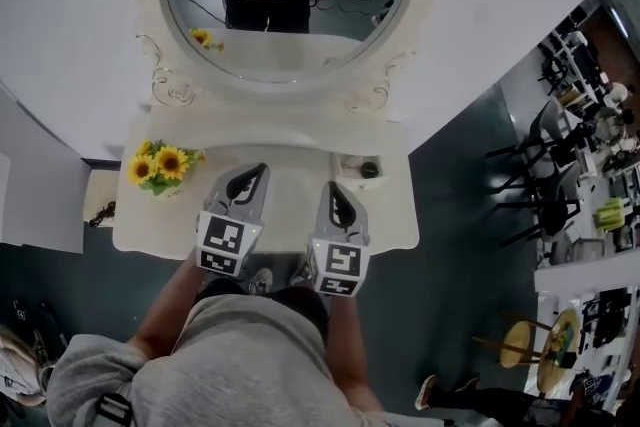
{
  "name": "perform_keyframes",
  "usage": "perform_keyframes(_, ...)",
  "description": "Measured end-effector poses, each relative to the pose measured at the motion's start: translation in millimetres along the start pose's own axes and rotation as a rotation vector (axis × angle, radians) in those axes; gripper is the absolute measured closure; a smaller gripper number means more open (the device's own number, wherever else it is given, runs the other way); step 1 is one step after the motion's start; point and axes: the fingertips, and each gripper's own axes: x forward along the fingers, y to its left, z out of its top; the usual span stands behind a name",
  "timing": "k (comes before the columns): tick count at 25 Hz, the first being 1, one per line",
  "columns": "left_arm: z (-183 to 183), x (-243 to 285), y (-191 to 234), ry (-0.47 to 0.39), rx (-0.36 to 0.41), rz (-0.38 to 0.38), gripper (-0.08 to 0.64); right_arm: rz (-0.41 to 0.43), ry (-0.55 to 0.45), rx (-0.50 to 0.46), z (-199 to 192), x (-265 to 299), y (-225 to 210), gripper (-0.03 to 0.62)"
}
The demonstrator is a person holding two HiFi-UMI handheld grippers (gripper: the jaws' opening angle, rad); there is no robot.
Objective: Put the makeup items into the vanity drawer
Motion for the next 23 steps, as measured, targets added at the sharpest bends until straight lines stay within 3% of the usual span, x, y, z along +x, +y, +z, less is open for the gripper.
perform_keyframes(23, -5.0, 0.2, 1.6, 0.011, -0.002, 0.002, 0.549, 0.006, -0.016, 0.0, 2.1, 3.7, 0.8, 0.586)
